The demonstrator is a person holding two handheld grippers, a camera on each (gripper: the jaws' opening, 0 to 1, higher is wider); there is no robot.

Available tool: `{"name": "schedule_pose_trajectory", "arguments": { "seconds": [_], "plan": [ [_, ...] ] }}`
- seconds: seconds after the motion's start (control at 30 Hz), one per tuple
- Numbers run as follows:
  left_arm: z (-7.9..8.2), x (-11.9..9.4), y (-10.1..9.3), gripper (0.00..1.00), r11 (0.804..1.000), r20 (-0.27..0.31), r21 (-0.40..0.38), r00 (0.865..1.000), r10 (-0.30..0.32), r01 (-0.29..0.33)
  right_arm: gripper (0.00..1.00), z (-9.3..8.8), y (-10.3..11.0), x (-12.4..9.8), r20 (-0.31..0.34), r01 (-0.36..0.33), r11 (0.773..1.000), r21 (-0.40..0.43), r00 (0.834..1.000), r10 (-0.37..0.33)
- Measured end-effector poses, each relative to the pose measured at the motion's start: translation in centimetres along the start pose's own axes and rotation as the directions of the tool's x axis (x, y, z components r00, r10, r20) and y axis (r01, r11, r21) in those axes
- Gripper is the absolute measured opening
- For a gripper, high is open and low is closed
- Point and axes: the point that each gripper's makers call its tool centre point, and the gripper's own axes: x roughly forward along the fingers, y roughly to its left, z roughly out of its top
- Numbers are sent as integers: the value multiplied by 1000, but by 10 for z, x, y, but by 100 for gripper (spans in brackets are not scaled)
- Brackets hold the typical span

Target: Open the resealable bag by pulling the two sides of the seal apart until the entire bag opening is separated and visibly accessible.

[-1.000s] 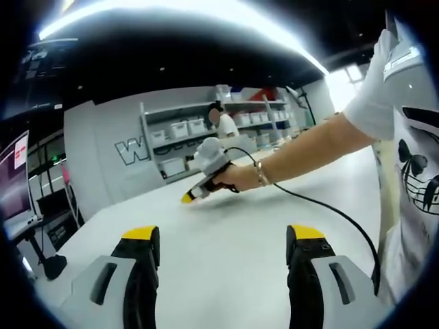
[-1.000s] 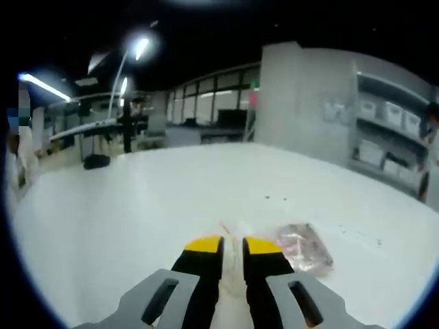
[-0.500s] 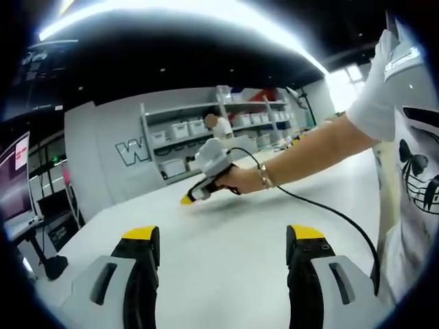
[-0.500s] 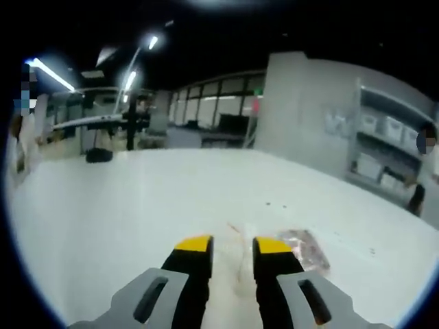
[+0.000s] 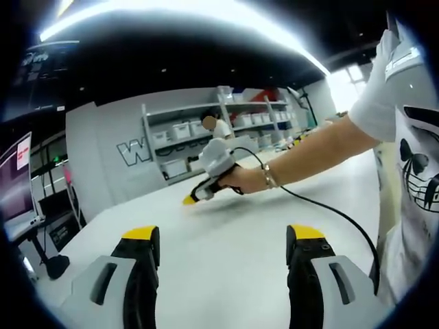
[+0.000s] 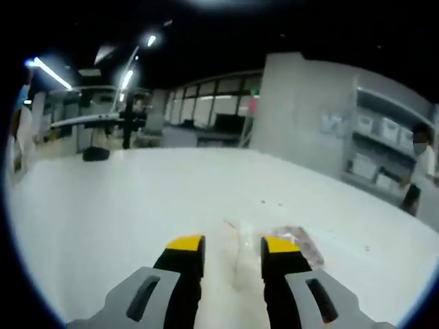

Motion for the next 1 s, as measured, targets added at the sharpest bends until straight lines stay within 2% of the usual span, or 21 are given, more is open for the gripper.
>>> {"name": "schedule_pose_trajectory", "arguments": {
  "seconds": [0.2, 0.4, 0.63, 1.0],
  "plan": [
    [0, 0, -2, 74, 1000, -2, 2, 1000, -4, 4, 43, 2, -1, -1, 5, 7, 1000, 22, 1000, -7],
    [1, -1, -2, 74, 1000, 2, 1, 1000, -4, 4, 46, 5, -5, -1, 14, 11, 999, 36, 1000, -11],
    [3, -2, -3, 74, 1000, 6, 4, 1000, -3, 3, 54, 5, -12, -1, 17, 14, 997, 71, 1000, -15],
    [5, -1, -8, 74, 1000, 3, 14, 1000, -9, 9, 59, 7, -7, -14, 54, 10, 994, 112, 998, -16]
  ]
}}
